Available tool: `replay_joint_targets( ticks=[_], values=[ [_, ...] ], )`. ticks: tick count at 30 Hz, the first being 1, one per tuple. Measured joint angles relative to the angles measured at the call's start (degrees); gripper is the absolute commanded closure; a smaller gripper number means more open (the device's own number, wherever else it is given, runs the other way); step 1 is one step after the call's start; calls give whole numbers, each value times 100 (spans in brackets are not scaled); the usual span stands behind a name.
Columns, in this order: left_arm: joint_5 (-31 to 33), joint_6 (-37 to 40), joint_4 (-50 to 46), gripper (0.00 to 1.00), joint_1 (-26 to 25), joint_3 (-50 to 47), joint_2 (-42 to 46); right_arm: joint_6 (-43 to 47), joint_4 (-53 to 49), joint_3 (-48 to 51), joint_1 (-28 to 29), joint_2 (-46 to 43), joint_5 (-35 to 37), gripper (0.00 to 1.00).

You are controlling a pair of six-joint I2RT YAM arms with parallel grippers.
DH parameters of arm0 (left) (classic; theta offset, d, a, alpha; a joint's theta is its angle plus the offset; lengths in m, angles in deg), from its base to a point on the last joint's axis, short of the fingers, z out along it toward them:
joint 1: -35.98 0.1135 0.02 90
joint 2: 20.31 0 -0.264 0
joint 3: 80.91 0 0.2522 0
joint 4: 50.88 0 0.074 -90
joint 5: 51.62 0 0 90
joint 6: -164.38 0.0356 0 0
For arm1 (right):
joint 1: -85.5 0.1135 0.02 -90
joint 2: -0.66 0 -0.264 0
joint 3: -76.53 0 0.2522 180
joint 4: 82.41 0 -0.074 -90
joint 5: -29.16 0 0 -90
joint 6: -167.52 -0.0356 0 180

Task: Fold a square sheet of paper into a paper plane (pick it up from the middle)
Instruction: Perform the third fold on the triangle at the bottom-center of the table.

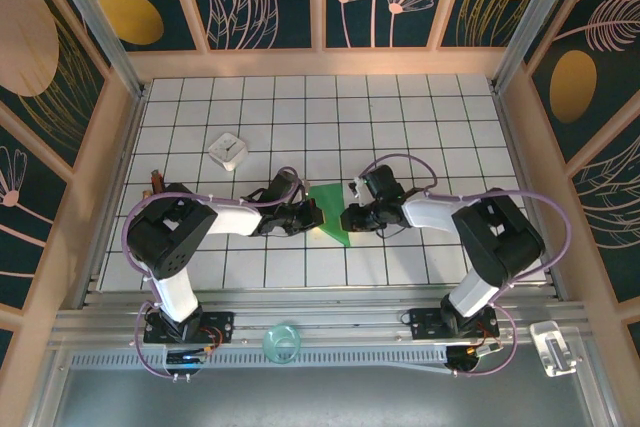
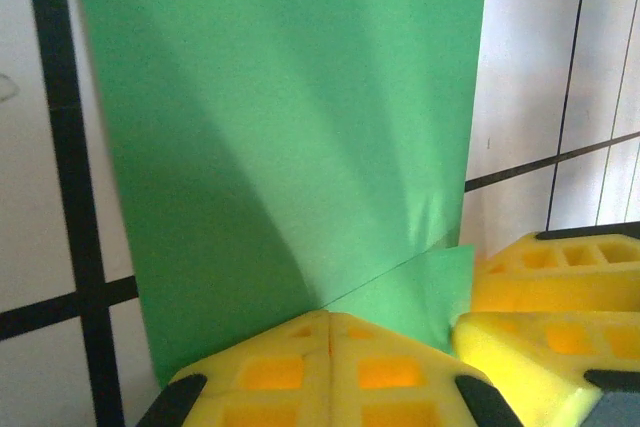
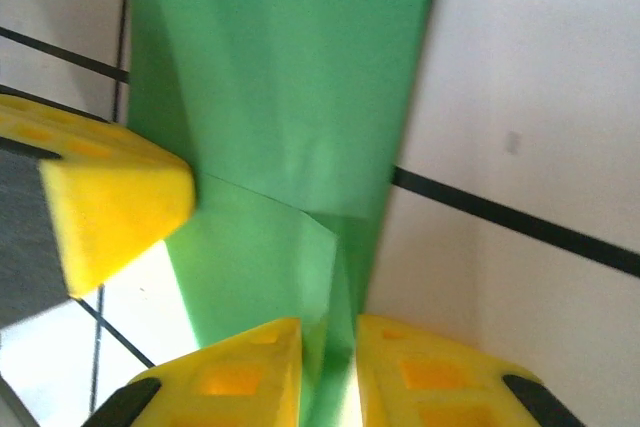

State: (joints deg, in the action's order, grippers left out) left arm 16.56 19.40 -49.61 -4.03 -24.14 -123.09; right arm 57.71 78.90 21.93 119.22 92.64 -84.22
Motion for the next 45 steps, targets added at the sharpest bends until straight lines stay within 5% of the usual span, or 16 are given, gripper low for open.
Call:
replay_joint_targets(
  ticks=[10,23,45],
  values=[
    [-2,105,-2,100,0,0,0,-2,-573,50,251,-1298,2,86],
    [-2,168,-4,100,0,2,0,44,-258,-221,822,66,-793,95],
    [-4,227,-13,100,0,9,0,190,-262,-275,522,186,-837,97]
  ],
)
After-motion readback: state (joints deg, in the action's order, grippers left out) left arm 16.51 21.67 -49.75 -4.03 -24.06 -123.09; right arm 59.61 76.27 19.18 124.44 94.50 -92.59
